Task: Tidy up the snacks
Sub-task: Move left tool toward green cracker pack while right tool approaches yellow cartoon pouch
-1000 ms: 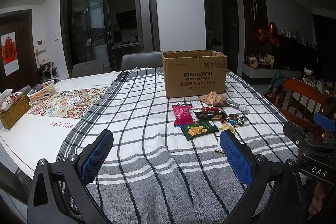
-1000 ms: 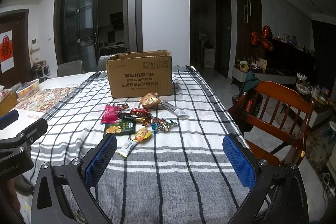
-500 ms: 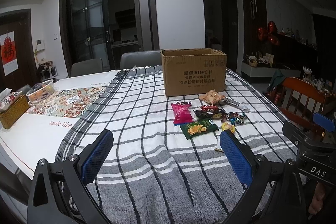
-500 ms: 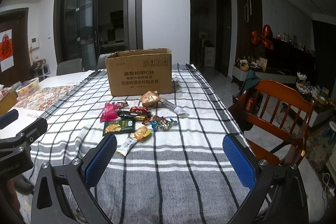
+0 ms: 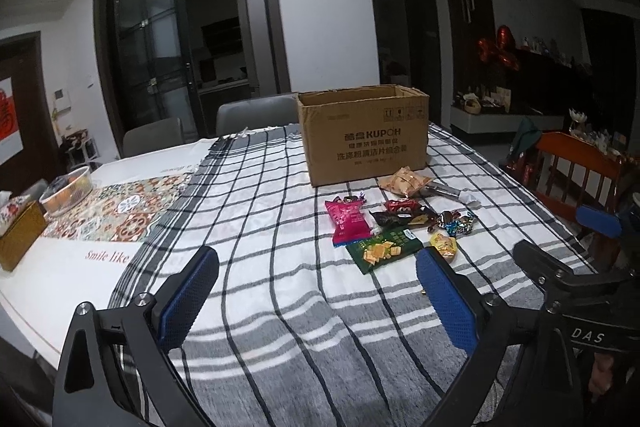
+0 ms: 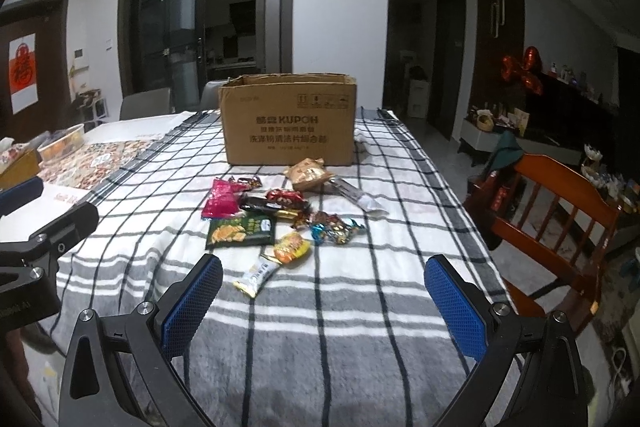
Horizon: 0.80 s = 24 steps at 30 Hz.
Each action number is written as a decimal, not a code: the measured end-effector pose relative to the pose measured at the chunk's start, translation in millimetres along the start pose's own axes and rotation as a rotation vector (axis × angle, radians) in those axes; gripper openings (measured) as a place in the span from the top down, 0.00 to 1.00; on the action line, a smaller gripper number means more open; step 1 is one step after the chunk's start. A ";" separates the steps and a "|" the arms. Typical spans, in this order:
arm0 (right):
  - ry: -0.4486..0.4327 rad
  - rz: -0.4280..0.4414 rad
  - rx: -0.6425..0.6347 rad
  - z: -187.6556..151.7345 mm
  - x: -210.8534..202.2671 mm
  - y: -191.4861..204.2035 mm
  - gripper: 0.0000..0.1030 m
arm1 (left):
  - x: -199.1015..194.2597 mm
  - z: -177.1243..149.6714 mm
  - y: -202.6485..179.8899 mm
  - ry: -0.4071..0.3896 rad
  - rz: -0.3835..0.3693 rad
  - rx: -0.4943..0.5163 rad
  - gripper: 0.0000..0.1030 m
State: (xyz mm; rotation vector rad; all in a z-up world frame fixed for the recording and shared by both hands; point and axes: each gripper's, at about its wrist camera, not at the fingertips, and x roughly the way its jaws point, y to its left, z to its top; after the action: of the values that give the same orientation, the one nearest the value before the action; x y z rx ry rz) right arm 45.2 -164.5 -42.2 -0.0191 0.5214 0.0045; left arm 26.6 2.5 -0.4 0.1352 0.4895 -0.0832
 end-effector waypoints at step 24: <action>0.195 0.105 0.036 24.8 86.7 6.7 0.24 | 76.6 21.8 -7.3 0.119 -0.136 0.123 0.25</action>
State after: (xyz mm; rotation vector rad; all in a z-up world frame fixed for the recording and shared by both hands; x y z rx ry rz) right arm 132.7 -157.4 -64.0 0.0433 0.7165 0.0963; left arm 103.2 -11.5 -18.4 0.2278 0.6130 -0.2398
